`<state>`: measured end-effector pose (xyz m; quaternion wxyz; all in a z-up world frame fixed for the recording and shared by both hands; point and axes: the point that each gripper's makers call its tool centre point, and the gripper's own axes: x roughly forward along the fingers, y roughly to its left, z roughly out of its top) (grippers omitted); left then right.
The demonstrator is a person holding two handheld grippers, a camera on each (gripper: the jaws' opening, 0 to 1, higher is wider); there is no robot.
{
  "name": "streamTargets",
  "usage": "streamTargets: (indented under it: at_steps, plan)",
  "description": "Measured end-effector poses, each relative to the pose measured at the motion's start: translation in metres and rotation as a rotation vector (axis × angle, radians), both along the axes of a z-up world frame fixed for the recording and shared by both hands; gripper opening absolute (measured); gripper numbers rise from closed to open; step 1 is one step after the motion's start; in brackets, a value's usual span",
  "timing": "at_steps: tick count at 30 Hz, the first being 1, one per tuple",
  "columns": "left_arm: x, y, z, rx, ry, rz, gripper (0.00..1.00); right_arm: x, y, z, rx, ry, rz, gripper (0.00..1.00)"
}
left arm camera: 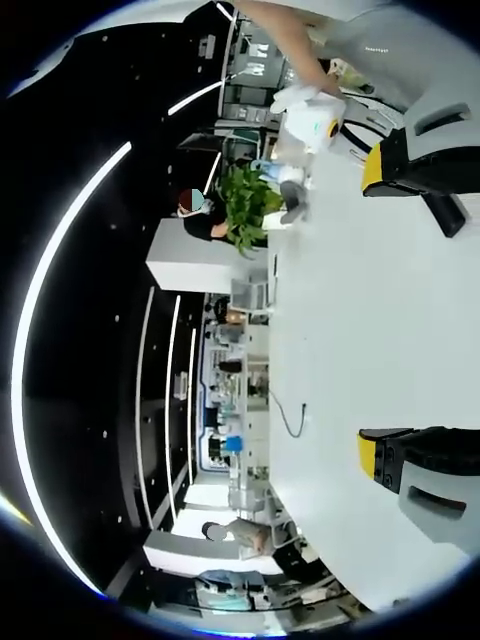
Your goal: Press the specified remote control buttons in sequence, fully releasing each button before pressing the next.
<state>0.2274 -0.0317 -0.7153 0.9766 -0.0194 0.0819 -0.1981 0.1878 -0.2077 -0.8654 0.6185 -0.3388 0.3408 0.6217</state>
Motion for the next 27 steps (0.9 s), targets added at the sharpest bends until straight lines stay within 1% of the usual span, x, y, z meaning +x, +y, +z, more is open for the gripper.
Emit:
streamTargets:
  at_steps: [7, 15, 20, 27]
  plan:
    - [0.000, 0.000, -0.001, -0.002, 0.006, 0.000, 1.00, 0.004, 0.000, 0.000, 0.000, 0.020, -0.008, 0.21]
    - [0.000, 0.000, -0.002, -0.001, 0.013, 0.001, 1.00, 0.009, 0.000, 0.000, -0.010, 0.008, -0.012, 0.21]
    - [0.001, 0.001, -0.007, 0.002, 0.037, 0.005, 1.00, 0.011, 0.001, 0.000, -0.010, 0.016, -0.031, 0.21]
    - [0.001, 0.001, -0.007, -0.001, 0.037, 0.002, 1.00, 0.016, 0.001, 0.000, -0.013, 0.010, -0.038, 0.21]
